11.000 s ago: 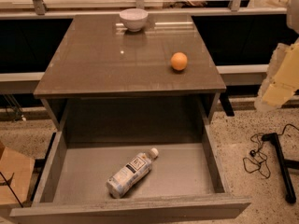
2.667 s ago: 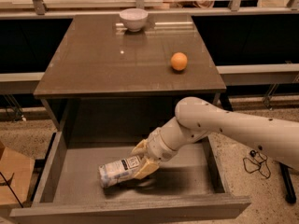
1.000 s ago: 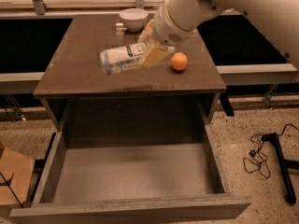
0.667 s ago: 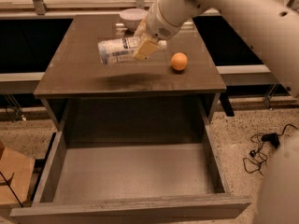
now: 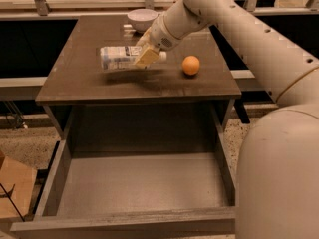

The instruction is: Pick blue plastic bottle from top drawer and place on counter

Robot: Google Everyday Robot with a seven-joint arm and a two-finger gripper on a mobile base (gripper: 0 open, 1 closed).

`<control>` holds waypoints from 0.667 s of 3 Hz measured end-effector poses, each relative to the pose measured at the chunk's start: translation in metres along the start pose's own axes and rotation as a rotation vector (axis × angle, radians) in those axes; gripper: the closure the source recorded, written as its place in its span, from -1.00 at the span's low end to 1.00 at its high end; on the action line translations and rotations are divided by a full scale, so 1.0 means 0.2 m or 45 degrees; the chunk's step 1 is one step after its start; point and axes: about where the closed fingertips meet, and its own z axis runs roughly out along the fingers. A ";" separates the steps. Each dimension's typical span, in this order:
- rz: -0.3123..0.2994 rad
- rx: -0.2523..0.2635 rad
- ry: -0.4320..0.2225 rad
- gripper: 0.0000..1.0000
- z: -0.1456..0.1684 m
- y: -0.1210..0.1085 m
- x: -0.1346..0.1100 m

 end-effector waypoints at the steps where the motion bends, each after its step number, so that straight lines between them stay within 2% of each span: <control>1: 0.022 -0.094 -0.133 -0.44 0.15 0.02 -0.05; 2: 0.027 -0.111 -0.152 -0.91 0.19 0.03 -0.06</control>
Offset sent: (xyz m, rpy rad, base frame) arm 0.0035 0.0292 -0.0171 0.0985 0.0582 0.0718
